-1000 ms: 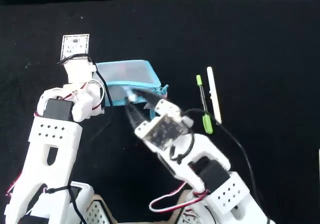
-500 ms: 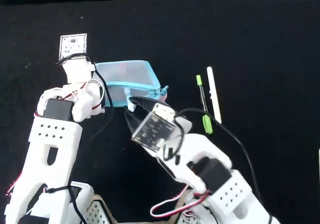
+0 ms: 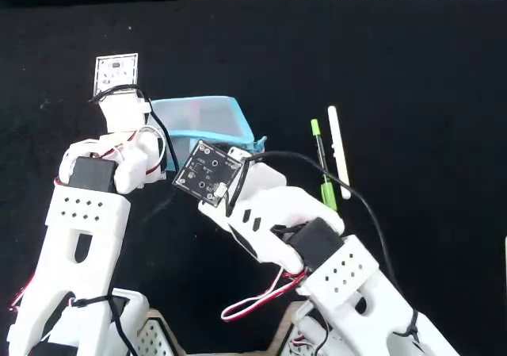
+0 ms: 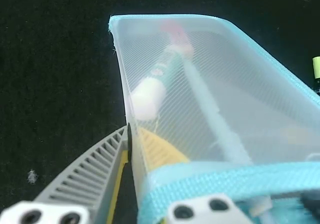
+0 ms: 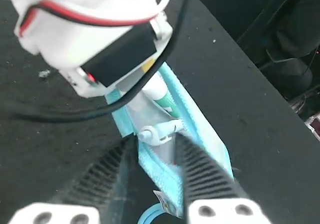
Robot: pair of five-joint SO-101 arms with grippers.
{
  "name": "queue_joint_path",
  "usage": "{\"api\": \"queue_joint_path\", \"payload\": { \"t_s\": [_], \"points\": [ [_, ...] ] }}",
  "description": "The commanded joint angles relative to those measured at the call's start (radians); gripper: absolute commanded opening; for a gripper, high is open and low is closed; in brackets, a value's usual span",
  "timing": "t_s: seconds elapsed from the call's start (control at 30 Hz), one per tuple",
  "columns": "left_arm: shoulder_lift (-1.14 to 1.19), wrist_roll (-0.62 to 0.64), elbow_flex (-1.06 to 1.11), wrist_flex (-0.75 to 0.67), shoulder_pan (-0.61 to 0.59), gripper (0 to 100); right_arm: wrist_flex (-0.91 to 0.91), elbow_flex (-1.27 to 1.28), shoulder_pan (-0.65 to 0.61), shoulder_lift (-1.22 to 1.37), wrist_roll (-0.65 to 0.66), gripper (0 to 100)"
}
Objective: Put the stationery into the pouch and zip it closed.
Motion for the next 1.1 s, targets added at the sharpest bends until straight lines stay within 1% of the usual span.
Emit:
{"api": "queue_joint_path", "payload": {
  "t_s": [0.0,0.07,0.27,0.4,0.5,0.57,0.67,0.73,0.9,1.07],
  "points": [
    [0.005,0.020,0.031,0.002,-0.016,3,0.014,-0.054,-0.011,0.005,0.009,2.5],
    [0.005,0.020,0.031,0.002,-0.018,3,0.015,-0.054,-0.011,0.005,0.009,0.8],
    [0.005,0.020,0.031,0.002,-0.018,3,0.014,-0.062,-0.009,0.005,0.009,1.0],
    [0.005,0.020,0.031,0.003,-0.018,3,0.008,-0.062,0.026,0.005,0.005,1.1],
    [0.005,0.020,0.031,0.003,-0.018,3,0.003,-0.062,0.029,0.005,0.003,1.5],
    [0.005,0.020,0.031,0.003,-0.018,3,0.003,-0.058,0.020,0.005,-0.002,5.3],
    [0.005,0.020,0.031,0.005,-0.018,3,0.003,-0.062,0.005,0.004,-0.086,14.2],
    [0.005,0.020,0.031,0.006,-0.019,3,0.003,-0.062,0.005,-0.007,-0.126,16.5],
    [0.005,0.021,0.031,0.003,-0.019,3,0.012,-0.044,0.008,-0.174,-0.130,13.4],
    [0.005,0.023,0.031,0.002,-0.018,3,0.002,0.038,0.008,-0.343,-0.135,11.6]
  ]
}}
